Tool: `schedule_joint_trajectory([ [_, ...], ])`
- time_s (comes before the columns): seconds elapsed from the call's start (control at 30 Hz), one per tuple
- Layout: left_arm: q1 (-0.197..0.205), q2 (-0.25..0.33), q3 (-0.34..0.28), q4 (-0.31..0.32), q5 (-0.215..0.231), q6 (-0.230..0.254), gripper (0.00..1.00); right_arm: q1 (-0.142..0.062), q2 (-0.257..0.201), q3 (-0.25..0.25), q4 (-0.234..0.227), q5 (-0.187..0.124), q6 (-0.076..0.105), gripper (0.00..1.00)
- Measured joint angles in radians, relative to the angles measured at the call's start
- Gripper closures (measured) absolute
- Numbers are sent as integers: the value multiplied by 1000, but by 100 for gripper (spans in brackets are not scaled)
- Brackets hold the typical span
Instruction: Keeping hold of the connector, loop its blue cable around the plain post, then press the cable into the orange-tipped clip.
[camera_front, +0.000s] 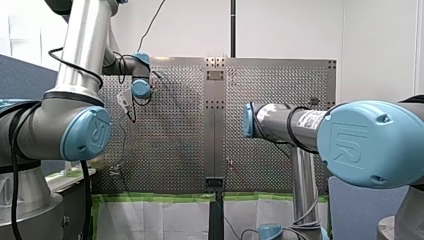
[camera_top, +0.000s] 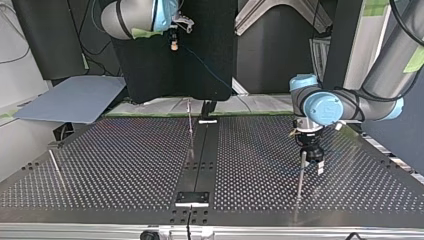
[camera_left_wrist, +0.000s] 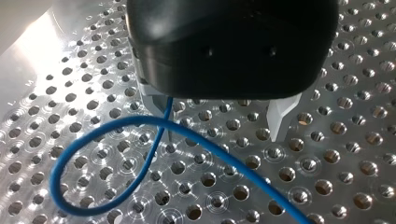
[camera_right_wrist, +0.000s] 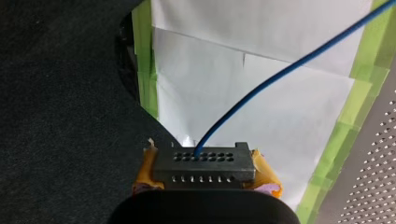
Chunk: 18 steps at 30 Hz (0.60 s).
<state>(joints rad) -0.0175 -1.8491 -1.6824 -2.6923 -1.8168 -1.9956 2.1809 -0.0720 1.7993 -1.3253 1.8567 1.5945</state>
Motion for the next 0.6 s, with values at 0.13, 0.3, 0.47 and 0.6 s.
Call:
schedule_joint_trajectory([
  [0.13, 0, 0, 0, 0, 0, 0, 0, 36, -36, 2, 35, 20, 3, 100],
  [0.3, 0, 0, 0, 0, 0, 0, 0, 70, -82, 2, 81, 27, 13, 100],
  [0.47, 0, 0, 0, -2, 0, 0, 0, 78, -129, 3, 129, 31, 21, 100],
  [0.6, 0, 0, 0, -4, 0, 0, 0, 72, -170, 3, 169, 25, 44, 100],
])
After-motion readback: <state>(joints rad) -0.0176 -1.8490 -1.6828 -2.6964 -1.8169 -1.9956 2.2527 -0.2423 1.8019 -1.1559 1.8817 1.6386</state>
